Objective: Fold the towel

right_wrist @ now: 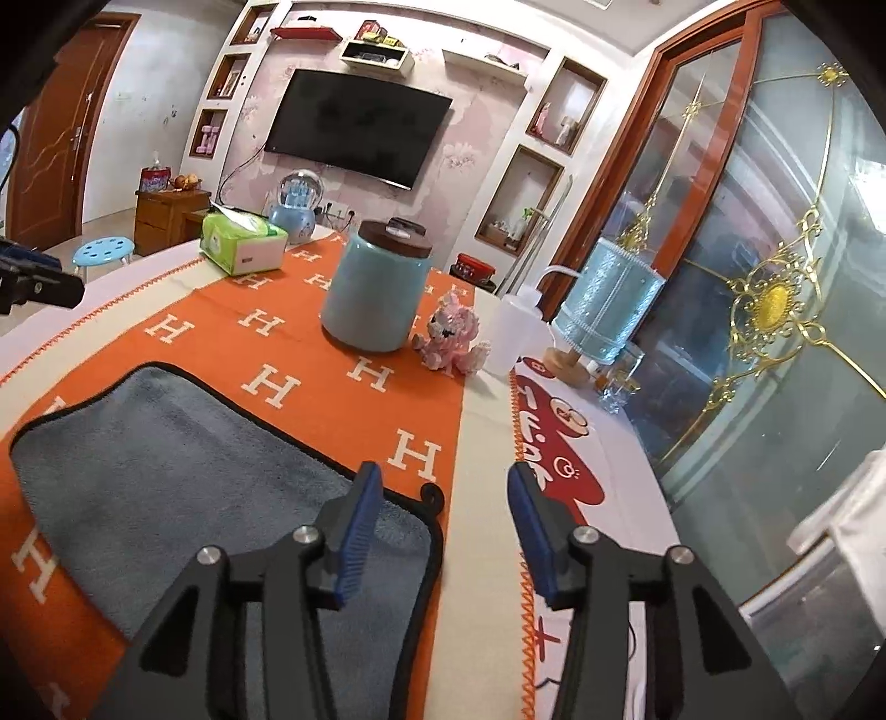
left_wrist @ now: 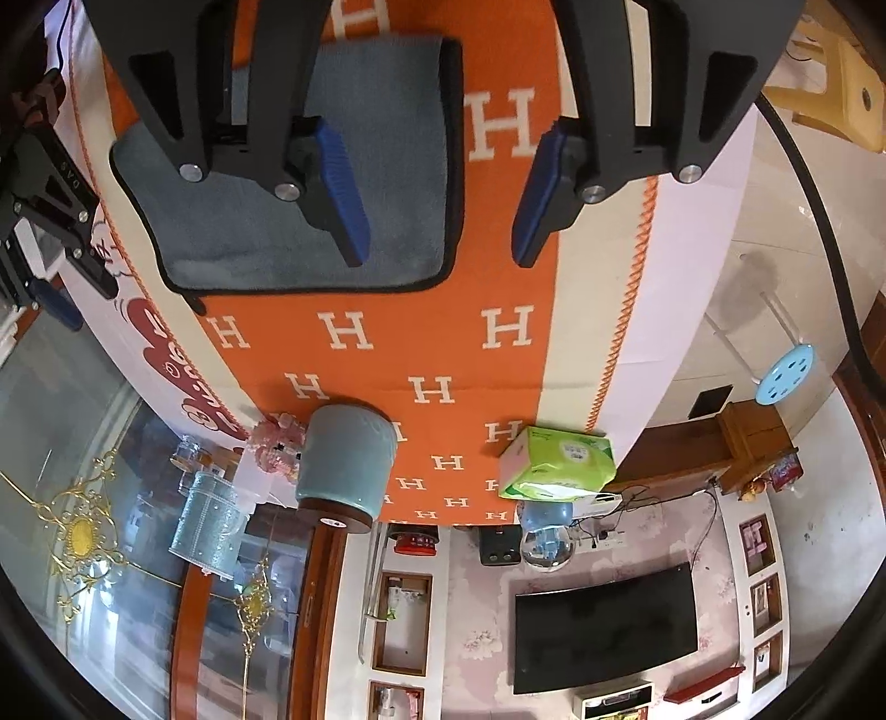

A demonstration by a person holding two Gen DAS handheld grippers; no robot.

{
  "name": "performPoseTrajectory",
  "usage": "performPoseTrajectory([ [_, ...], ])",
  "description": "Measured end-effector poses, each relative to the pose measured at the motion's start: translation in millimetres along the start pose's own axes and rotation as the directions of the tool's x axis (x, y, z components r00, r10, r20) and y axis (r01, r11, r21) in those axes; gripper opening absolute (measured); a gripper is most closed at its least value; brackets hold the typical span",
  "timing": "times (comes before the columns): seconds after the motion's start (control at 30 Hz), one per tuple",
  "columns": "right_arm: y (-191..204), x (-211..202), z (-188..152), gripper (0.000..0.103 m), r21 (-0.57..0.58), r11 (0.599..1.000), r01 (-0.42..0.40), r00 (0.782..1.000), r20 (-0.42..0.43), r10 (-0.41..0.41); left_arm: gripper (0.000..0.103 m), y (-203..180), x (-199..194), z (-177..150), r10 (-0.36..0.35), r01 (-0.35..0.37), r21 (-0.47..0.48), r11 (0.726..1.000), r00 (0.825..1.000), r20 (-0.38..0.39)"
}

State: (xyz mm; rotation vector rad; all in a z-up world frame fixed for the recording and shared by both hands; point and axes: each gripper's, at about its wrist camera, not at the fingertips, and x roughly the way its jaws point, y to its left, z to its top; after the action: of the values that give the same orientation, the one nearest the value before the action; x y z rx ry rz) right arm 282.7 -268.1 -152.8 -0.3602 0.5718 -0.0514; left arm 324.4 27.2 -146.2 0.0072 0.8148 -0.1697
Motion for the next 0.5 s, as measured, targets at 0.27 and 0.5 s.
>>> performPoseTrajectory([
  [0.27,10.4,-62.2,-11.3,0.054,0.026,0.999,0.023,1.0,-0.003,-0.023,0.058,6.8,-57.3,-36.5,-0.03,0.03,0.012,0.999,1.0,-0.001],
  [0.5,25.1,-126.4,-36.0,0.054,0.06,0.998,0.007,0.999,-0.048,-0.005,0.058,9.5,-106.9,-80.1,-0.052,0.054,0.042,0.998,0.998,-0.045],
])
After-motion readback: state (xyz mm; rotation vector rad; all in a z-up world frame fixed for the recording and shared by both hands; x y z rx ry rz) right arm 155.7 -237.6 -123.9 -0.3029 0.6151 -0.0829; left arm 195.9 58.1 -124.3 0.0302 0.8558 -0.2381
